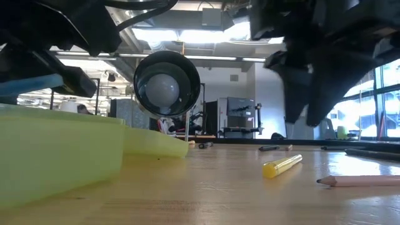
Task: Pick & place school supplies into a supply box
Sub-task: Put the blue pen into the supply box, then put the yellow pen into the supply box
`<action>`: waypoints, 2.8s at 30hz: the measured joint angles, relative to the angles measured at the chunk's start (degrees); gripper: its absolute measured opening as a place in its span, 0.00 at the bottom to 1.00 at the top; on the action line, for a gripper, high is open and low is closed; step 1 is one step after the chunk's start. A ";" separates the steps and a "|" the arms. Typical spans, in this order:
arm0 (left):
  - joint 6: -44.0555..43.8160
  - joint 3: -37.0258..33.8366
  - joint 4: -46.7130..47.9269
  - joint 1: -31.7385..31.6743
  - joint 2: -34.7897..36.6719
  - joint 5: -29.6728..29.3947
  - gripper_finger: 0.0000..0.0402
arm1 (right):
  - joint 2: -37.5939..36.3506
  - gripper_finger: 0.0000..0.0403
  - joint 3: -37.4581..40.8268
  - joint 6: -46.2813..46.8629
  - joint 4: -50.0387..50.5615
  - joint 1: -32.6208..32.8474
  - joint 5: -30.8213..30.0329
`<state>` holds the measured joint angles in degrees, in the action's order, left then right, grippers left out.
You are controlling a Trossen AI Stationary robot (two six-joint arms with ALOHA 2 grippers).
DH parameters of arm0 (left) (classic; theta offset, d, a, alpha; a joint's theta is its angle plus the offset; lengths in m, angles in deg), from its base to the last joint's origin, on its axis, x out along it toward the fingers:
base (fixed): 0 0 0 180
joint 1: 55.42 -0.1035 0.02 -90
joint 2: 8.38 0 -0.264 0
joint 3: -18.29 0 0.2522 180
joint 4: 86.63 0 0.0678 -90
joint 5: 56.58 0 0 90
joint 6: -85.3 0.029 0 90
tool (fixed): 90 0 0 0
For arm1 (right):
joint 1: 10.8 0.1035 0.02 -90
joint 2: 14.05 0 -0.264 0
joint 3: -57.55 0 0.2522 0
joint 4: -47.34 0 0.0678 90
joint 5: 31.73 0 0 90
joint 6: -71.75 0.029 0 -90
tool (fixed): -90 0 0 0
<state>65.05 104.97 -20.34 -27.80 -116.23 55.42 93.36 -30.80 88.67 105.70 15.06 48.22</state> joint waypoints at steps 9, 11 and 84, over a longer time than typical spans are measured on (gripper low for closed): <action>-1.01 0.00 0.15 0.59 0.00 -0.14 0.15 | 1.67 0.50 0.00 -7.06 -2.73 -1.32 3.09; -1.65 0.00 0.18 0.50 0.00 -0.04 0.16 | 1.86 0.50 0.00 -9.41 -3.22 -1.32 3.12; 2.74 -36.19 -77.07 4.26 40.06 -48.02 0.18 | -8.49 0.11 -0.02 0.67 -30.44 -2.39 0.44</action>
<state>67.79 68.78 -97.41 -23.54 -76.17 7.40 84.87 -30.82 89.33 75.27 12.66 48.67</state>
